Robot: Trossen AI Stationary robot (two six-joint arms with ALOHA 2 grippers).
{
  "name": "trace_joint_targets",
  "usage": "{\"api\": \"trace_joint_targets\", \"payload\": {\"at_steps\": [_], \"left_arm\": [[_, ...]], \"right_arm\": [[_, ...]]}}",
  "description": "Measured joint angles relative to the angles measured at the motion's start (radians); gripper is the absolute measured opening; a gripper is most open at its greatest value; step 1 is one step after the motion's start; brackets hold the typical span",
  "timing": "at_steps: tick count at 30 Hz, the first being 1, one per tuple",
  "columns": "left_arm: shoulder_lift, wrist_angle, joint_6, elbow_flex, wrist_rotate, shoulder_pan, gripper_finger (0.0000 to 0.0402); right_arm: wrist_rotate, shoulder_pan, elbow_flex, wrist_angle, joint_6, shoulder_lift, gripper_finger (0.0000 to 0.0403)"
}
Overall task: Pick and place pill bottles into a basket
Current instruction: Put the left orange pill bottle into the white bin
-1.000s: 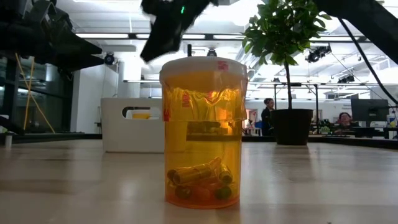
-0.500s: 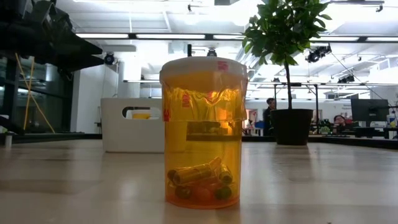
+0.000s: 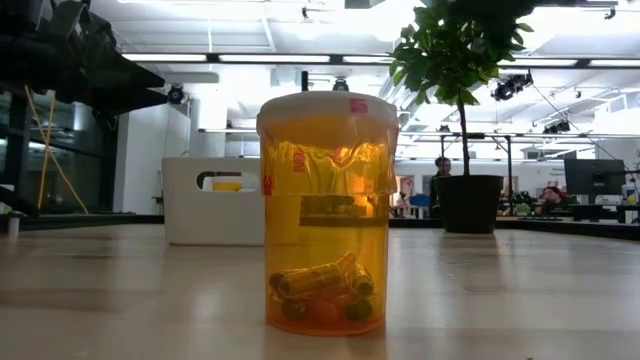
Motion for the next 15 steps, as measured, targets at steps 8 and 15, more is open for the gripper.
{"api": "trace_joint_targets", "payload": {"at_steps": [8,15], "left_arm": [[0.0,0.0,0.0,0.0,-0.001,0.0,0.0204],[0.0,0.0,0.0,0.0,-0.001,0.0,0.0204]], "right_arm": [[0.021,-0.001,-0.408,0.21,0.042,-0.34,0.0002],[0.071,-0.001,-0.579,0.229,0.107,-0.543,0.0001]]}}
